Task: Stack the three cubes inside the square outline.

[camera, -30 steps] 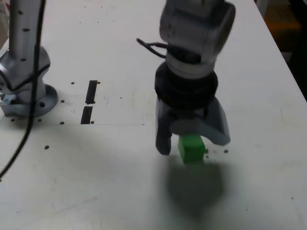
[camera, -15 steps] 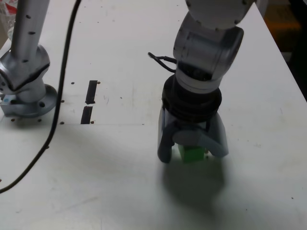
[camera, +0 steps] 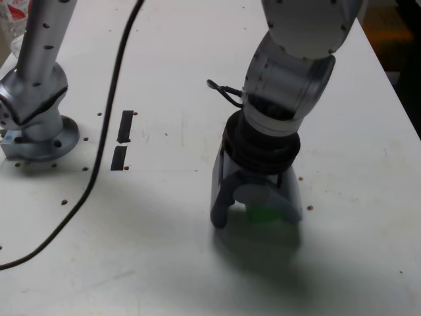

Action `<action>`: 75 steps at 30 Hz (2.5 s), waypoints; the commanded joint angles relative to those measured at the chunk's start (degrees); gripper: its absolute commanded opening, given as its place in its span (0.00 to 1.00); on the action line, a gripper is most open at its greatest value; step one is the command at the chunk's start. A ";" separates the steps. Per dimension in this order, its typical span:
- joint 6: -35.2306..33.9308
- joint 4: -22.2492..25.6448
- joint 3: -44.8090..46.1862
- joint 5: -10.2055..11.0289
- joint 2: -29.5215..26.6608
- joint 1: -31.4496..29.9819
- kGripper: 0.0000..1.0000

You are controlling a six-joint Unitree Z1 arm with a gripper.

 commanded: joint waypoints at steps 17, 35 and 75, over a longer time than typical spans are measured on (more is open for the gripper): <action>2.61 -4.69 0.60 1.91 -0.10 0.39 0.06; 0.84 2.82 0.70 3.67 -3.74 -0.69 0.05; 15.36 19.06 -10.84 8.74 -13.50 11.73 0.05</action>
